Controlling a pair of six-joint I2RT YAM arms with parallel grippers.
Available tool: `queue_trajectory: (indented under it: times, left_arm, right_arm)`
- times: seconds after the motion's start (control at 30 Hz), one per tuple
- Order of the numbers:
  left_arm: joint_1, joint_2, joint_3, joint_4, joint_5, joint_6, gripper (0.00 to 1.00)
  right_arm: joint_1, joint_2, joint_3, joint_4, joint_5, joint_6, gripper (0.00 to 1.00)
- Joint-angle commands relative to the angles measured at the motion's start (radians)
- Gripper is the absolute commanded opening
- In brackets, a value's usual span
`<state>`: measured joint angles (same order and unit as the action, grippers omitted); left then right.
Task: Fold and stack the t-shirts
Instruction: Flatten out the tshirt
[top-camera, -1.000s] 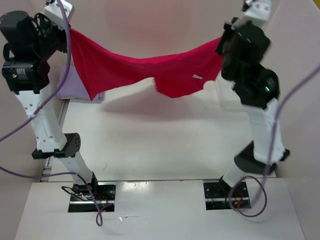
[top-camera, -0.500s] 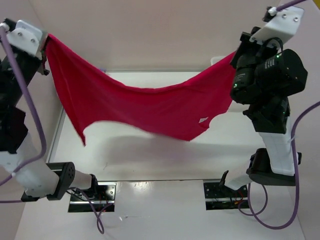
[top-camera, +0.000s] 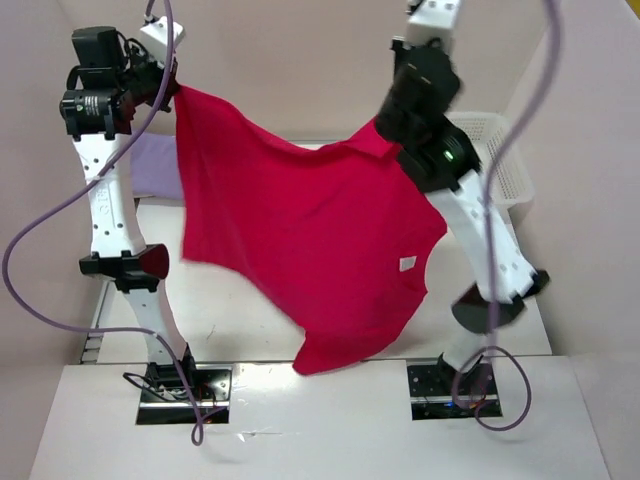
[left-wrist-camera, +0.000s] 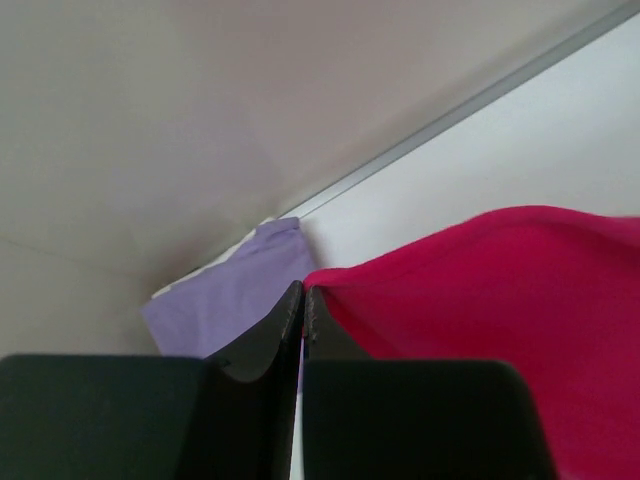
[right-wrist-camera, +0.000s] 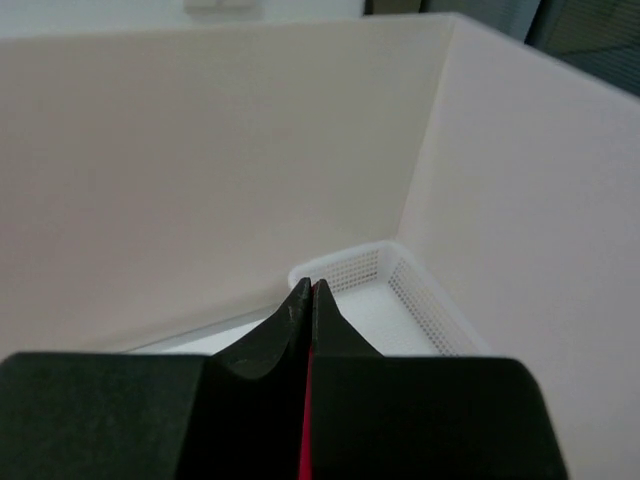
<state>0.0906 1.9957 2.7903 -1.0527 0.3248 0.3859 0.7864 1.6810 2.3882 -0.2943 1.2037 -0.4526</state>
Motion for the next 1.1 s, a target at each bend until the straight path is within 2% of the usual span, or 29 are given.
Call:
queue_trajectory:
  times: [0.0,0.13,0.17,0.2,0.27,0.33,0.43,0.6,0.8,0.9,1.07]
  left_arm:
    - [0.005,-0.017,0.002,0.057,0.111,-0.022,0.0]
    - [-0.005,-0.052,-0.248,0.227,0.112,-0.056,0.0]
    - [-0.005,-0.078,-0.437,0.366,0.093,-0.056,0.0]
    - [-0.014,-0.077,-0.475,0.394,0.07,-0.056,0.0]
    - [-0.014,-0.048,-0.512,0.428,0.031,-0.056,0.0]
    - [-0.014,-0.034,-0.644,0.515,-0.025,-0.045,0.0]
    - [-0.014,0.009,-0.731,0.578,-0.073,-0.024,0.0]
    - [-0.014,0.029,-0.69,0.576,-0.138,-0.024,0.0]
    - [-0.014,-0.021,-0.514,0.432,-0.158,-0.036,0.0]
    - [-0.023,-0.08,-0.372,0.295,-0.124,-0.045,0.0]
    - [-0.037,-0.219,-0.146,0.169,-0.046,-0.077,0.0]
  right_arm:
    - [-0.215,0.133,0.008,-0.278,-0.267,0.361,0.0]
    - [-0.408,0.305,0.185,-0.426,-0.53,0.533,0.0]
    - [-0.441,0.378,0.224,-0.459,-0.577,0.557,0.0]
    - [-0.47,0.413,0.292,-0.47,-0.658,0.574,0.0]
    - [-0.53,0.504,0.356,-0.47,-0.72,0.594,0.0]
    - [-0.564,0.555,0.38,-0.47,-0.794,0.62,0.0]
    - [-0.587,0.631,0.413,-0.479,-0.826,0.638,0.0]
    - [-0.607,0.643,0.425,-0.499,-0.826,0.647,0.0]
    - [-0.607,0.519,0.436,-0.542,-0.799,0.647,0.0]
    - [-0.583,0.358,0.392,-0.542,-0.715,0.6,0.0]
    - [-0.512,0.007,0.243,-0.474,-0.61,0.54,0.0]
